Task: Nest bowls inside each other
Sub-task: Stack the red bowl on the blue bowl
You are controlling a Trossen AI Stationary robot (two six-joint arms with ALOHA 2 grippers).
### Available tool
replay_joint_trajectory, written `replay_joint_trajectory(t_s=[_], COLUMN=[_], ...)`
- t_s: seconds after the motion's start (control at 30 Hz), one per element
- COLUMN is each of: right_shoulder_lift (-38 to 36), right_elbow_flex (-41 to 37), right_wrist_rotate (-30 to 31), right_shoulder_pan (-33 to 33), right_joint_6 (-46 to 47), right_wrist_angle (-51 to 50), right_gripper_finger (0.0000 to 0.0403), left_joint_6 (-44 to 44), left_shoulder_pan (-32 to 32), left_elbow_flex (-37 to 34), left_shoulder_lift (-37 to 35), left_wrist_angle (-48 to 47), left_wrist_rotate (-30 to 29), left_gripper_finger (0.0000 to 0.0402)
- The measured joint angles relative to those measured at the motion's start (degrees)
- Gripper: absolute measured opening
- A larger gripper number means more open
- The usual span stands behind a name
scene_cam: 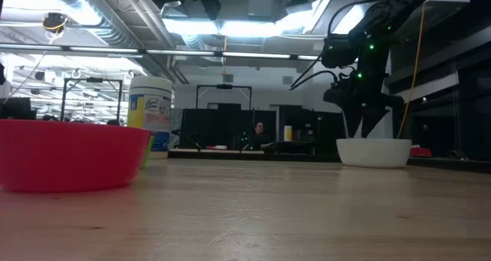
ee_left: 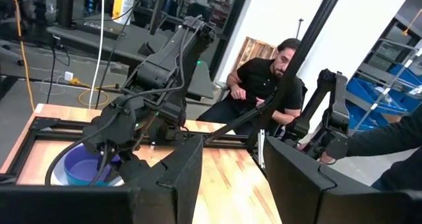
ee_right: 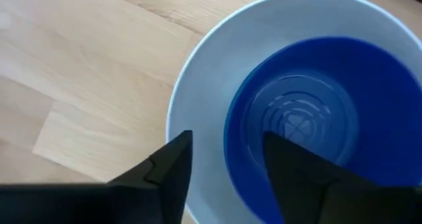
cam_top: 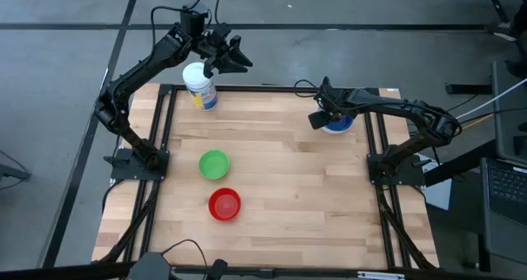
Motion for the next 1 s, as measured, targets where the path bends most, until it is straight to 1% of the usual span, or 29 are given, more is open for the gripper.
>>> replay_joint_trajectory(t_s=[0.1, 0.17, 0.3, 0.43, 0.47, 0.53, 0.57, 0.63, 0.73, 0.77, 0.8, 0.83, 0.9, 1.0], right_shoulder_lift=[-1.7, -3.9, -10.2, -12.7, -12.6, -11.4, -10.6, -8.8, -7.7, -7.5, -7.4, -7.3, -7.2, -7.3], right_elbow_flex=[0.0, 0.0, 1.0, 5.0, 6.5, 9.5, 10.5, 11.3, 13.1, 13.6, 13.8, 13.8, 14.2, 15.2], right_wrist_rotate=[-3.2, -6.0, -12.0, -20.3, -22.2, -25.3, -26.7, -28.4, -29.7, -30.1, -30.9, -31.8, -32.9, -34.0], right_shoulder_pan=[0.2, 1.0, 3.6, 6.5, 7.6, 9.9, 11.0, 13.1, 15.7, 16.4, 16.7, 17.0, 17.1, 16.4], right_joint_6=[1.0, 1.9, 2.6, 2.6, 2.6, 2.5, 2.1, 1.8, 1.4, 1.0, 0.4, -0.2, -0.8, -2.7], right_wrist_angle=[1.2, 4.8, 20.4, 36.4, 39.0, 38.9, 37.8, 36.7, 38.8, 39.1, 39.3, 38.7, 38.6, 38.8], right_gripper_finger=[0.0197, 0.0192, 0.0171, 0.0149, 0.0146, 0.0143, 0.0142, 0.0145, 0.0156, 0.016, 0.0164, 0.0168, 0.0174, 0.0178], left_joint_6=[0.3, 0.4, 0.4, 0.3, -0.1, -0.4, 0.4, 7.2, 22.7, 26.0, 28.0, 28.7, 28.1, 22.9], left_shoulder_pan=[0.0, 0.0, 0.0, 0.0, 0.0, -0.3, -0.5, -1.0, -1.9, -2.7, -3.6, -4.6, -7.5, -13.4], left_elbow_flex=[0.0, 0.0, 0.0, 0.0, 0.0, 0.0, 0.0, 0.0, 0.0, 0.0, 0.0, -0.1, -0.1, -0.1], left_shoulder_lift=[0.0, 0.0, 0.0, 0.0, 0.0, 0.0, 0.0, 0.0, 0.1, 0.4, 0.6, 0.8, 0.6, -0.6], left_wrist_angle=[0.0, 0.0, 0.1, 0.3, -0.3, -2.8, -5.9, -17.7, -40.7, -46.9, -52.0, -56.2, -61.1, -62.8], left_wrist_rotate=[0.0, 0.1, 0.3, 0.3, 0.3, 0.2, -0.5, -4.5, -15.2, -18.2, -19.8, -20.1, -19.9, -22.1], left_gripper_finger=[0.0157, 0.0157, 0.0157, 0.0157, 0.0157, 0.0157, 0.0157, 0.0157, 0.0157, 0.0157, 0.0157, 0.0157, 0.0157, 0.0157])
